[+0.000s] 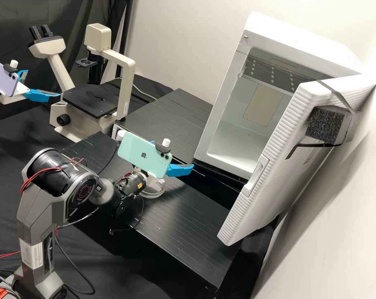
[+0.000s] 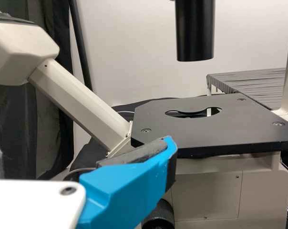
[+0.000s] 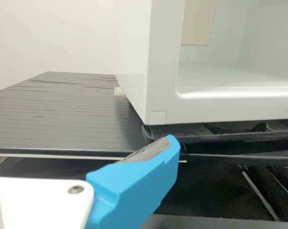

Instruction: Return the petri dish to the incubator.

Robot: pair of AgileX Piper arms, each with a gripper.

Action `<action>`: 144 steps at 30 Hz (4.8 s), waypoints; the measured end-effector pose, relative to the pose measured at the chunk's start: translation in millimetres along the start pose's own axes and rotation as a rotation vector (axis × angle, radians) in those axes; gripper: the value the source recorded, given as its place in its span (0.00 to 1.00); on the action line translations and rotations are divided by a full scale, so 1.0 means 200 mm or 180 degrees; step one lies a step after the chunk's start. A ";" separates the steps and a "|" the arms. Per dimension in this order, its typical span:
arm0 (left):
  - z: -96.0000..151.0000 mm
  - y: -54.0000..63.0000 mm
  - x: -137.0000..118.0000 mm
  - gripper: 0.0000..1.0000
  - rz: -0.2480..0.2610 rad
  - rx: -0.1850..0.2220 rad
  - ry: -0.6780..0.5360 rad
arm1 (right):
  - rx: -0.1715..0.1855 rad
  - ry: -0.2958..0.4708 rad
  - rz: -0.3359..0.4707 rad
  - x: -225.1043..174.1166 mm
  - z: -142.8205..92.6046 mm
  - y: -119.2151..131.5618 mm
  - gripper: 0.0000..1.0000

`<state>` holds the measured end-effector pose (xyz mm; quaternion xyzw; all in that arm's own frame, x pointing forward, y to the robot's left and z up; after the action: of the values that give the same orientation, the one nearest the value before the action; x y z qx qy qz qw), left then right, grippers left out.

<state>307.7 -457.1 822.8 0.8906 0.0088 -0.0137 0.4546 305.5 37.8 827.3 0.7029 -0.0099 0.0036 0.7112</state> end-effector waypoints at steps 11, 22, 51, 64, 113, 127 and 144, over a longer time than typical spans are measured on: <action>0.00 0.00 0.00 1.00 0.0000 0.0000 0.0000 | -0.0009 -0.0014 0.0005 -0.01 0.02 0.00 1.00; 0.00 0.00 0.00 1.00 0.0000 0.0000 0.0000 | 0.0169 0.0168 0.0395 -0.42 0.11 0.06 1.00; 0.00 0.00 0.00 1.00 0.0000 0.0000 0.0000 | 0.0132 0.0238 -0.0492 -0.68 0.26 -0.03 1.00; 0.00 0.00 0.00 1.00 0.0000 0.0000 0.0000 | 0.0101 0.0233 -0.0412 -0.63 0.26 -0.07 0.00; 0.00 0.00 0.00 1.00 0.0000 0.0000 0.0000 | -0.0199 0.0250 -0.0278 -0.65 0.24 -0.04 0.00; 0.00 0.00 0.00 1.00 0.0000 0.0000 0.0000 | -0.0042 0.0130 0.0345 -0.73 0.23 0.13 0.00; 0.00 0.00 0.00 1.00 0.0000 0.0000 0.0000 | 0.0069 0.0063 0.0894 -0.32 0.36 0.46 0.00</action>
<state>307.7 -457.1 822.8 0.8906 0.0088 -0.0137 0.4546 240.0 -31.8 918.7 0.7022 -0.1011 0.1102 0.6961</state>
